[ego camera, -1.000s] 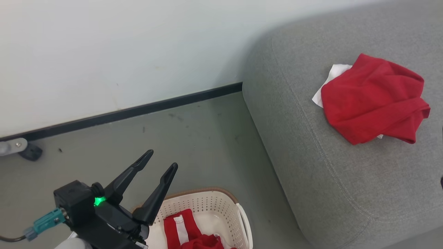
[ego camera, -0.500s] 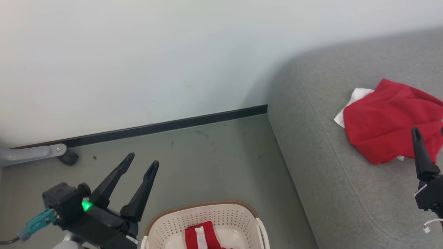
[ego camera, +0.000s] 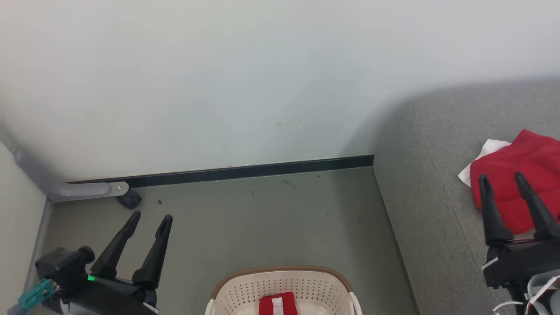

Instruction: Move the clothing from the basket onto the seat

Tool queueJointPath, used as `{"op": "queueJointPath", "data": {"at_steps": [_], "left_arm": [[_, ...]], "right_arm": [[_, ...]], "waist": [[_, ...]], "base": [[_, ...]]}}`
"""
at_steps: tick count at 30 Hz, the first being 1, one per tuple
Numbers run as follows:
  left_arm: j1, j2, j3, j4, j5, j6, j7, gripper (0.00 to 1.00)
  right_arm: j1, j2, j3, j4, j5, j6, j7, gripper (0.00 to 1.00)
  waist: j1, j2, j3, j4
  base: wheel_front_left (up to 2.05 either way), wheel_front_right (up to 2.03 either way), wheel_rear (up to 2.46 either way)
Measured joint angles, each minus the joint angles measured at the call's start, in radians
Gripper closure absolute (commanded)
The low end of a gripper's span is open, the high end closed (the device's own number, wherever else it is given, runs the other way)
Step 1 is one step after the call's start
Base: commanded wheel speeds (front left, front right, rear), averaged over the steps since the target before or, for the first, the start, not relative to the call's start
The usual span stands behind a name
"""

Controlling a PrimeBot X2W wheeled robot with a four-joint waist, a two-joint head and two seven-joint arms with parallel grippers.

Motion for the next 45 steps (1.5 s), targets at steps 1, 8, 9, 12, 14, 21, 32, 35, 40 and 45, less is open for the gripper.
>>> {"op": "queueJointPath", "data": {"at_steps": [1, 8, 9, 12, 14, 21, 32, 35, 40, 45], "left_arm": [[0.01, -0.002, 0.008, 0.006, 0.001, 0.004, 0.0, 0.0], [0.069, -0.023, 0.065, 0.036, 0.02, 0.058, 0.0, 0.0], [0.076, -0.029, 0.073, 0.036, 0.022, 0.066, 0.0, 0.0], [0.095, -0.041, 0.085, 0.034, 0.035, 0.074, 0.0, 0.0], [0.111, -0.045, 0.097, 0.031, 0.05, 0.079, 0.0, 0.0], [0.144, -0.074, 0.154, 0.013, 0.078, 0.091, 0.0, 0.0], [0.191, -0.111, 0.198, -0.004, 0.14, 0.099, 0.0, 0.0], [0.218, -0.124, 0.213, -0.008, 0.147, 0.099, 0.0, 0.0], [0.219, -0.13, 0.231, -0.014, 0.157, 0.089, -0.003, 0.0], [0.219, -0.139, 0.247, -0.015, 0.175, 0.074, -0.003, 0.0]], "right_arm": [[0.0, 0.009, 0.007, 0.005, -0.001, 0.0, -0.009, 0.0], [0.009, 0.057, 0.054, 0.052, -0.023, 0.0, -0.066, 0.0], [0.015, 0.06, 0.058, 0.059, -0.027, 0.0, -0.074, 0.0], [0.043, 0.06, 0.076, 0.083, -0.055, 0.0, -0.103, 0.0], [0.06, 0.062, 0.086, 0.095, -0.068, 0.002, -0.123, 0.0], [0.094, 0.11, 0.088, 0.14, -0.074, -0.01, -0.201, 0.0], [0.121, 0.157, 0.102, 0.201, -0.076, -0.014, -0.232, 0.0], [0.121, 0.163, 0.107, 0.203, -0.081, -0.014, -0.24, 0.0], [0.119, 0.167, 0.106, 0.211, -0.082, -0.013, -0.242, 0.0], [0.106, 0.173, 0.105, 0.22, -0.086, -0.012, -0.249, 0.0]], "waist": [[0.0, 0.0, -0.004, 0.005], [0.0, 0.0, -0.039, 0.029], [0.0, 0.0, -0.044, 0.032], [0.0, 0.0, -0.055, 0.041], [0.0, 0.0001, -0.061, 0.047], [0.0, 0.0001, -0.067, 0.052], [0.0, 0.0001, -0.067, 0.043], [0.0, 0.0001, -0.063, 0.039], [0.0, 0.0001, -0.055, 0.035], [0.0, 0.0001, -0.048, 0.033]], "base": [[0.0, 0.0, 0.0], [0.0, 0.0, 0.0], [0.0, 0.0, 0.0], [0.0, 0.0, 0.0], [0.0, 0.0, 0.0], [0.0, 0.0, 0.0], [0.0, 0.0, 0.0], [0.0, 0.0, 0.0], [0.0, 0.0, 0.0], [0.0, 0.0, 0.0]]}}
